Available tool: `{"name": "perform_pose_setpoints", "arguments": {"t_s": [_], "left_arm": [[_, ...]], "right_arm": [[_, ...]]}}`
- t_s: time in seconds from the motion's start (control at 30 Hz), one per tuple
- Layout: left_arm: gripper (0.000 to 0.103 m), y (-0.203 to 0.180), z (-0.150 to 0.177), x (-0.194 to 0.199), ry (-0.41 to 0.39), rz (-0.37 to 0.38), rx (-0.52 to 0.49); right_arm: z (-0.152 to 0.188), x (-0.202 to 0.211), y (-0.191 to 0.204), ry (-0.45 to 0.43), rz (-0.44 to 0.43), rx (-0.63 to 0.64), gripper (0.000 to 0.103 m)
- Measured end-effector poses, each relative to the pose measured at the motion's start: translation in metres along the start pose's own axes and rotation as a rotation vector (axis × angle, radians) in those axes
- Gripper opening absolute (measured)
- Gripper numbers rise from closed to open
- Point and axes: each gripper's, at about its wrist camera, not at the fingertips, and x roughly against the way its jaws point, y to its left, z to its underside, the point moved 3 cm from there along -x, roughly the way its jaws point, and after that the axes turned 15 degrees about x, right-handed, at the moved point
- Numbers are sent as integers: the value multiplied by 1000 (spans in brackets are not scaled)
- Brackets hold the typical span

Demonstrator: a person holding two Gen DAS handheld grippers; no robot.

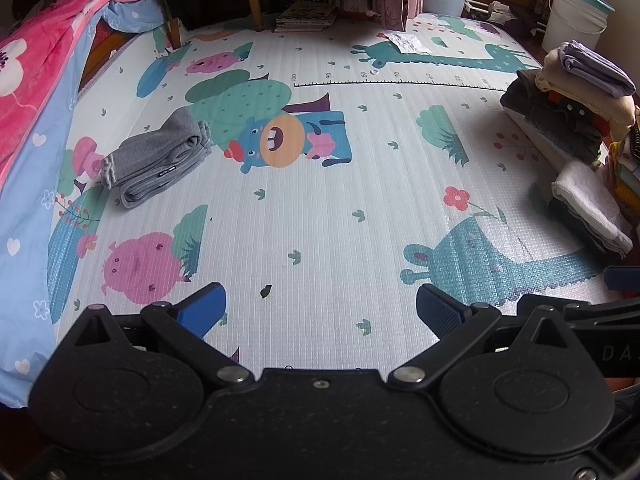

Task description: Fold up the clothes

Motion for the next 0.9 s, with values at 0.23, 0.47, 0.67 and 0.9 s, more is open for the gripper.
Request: {"name": "perform_pose_setpoints", "arguments": {"t_s": [0.23,0.47,0.67,0.9], "left_arm": [[103,0,0,0,2,-1,0],[103,0,0,-1,6,-3,0],[103,1,0,-1,6,-3,1],[103,3,1,-5,22,-10,8]], "right_arm": [[0,0,0,3,-1,-1,103],[1,-1,0,6,0,-2,103],[2,-2,1,3,1,-2,103],[3,-5,3,6,-5,2,103]]}}
